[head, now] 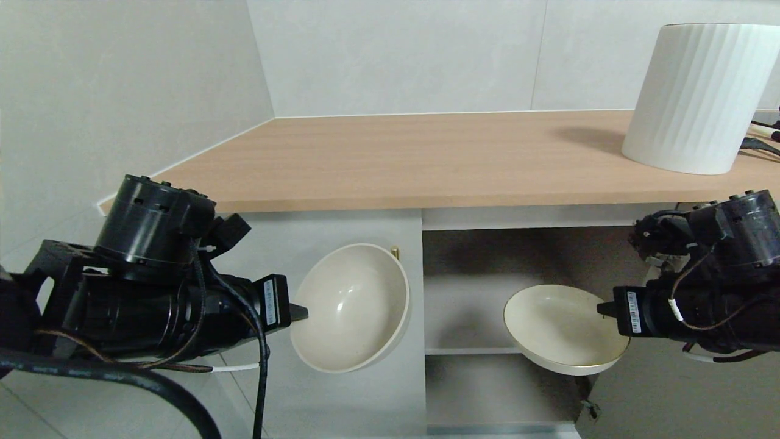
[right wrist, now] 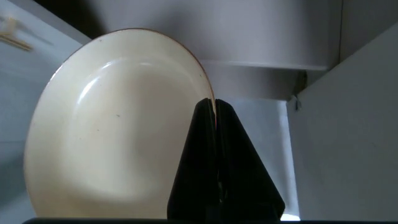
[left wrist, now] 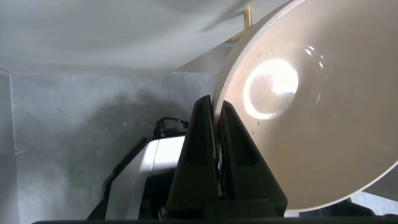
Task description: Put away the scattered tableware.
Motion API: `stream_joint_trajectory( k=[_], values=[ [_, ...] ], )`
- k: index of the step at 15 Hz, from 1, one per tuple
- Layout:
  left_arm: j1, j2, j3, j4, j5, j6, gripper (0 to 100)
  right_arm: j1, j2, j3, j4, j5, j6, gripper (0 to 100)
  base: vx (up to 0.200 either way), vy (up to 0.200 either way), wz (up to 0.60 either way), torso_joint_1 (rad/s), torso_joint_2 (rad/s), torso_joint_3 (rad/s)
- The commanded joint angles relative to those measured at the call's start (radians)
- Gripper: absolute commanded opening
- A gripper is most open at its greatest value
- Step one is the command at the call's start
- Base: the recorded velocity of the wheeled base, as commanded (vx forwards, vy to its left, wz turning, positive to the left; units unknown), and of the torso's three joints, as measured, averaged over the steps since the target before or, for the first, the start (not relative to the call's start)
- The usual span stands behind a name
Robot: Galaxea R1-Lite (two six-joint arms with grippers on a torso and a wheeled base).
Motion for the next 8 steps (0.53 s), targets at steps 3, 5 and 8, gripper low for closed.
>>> stream_joint_trajectory(
  k=[3,5,8],
  values=[
    [-0.001,0.003,0.000,0.000,0.001,-0.001,0,-0.056,0.257,-0.016,-0.042,0.049,-0.016,0,0.000,0.000,0.00,0.000,0.00,0.000],
    [0.000,0.004,0.000,0.000,-0.001,-0.001,0,-0.080,0.350,-0.018,-0.100,0.047,-0.016,0,0.000,0.000,0.00,0.000,0.00,0.000],
    [-0.001,0.023,0.000,0.000,0.001,-0.001,0,-0.128,0.510,-0.027,-0.310,0.047,-0.010,0,0.000,0.000,0.00,0.000,0.00,0.000]
  ],
)
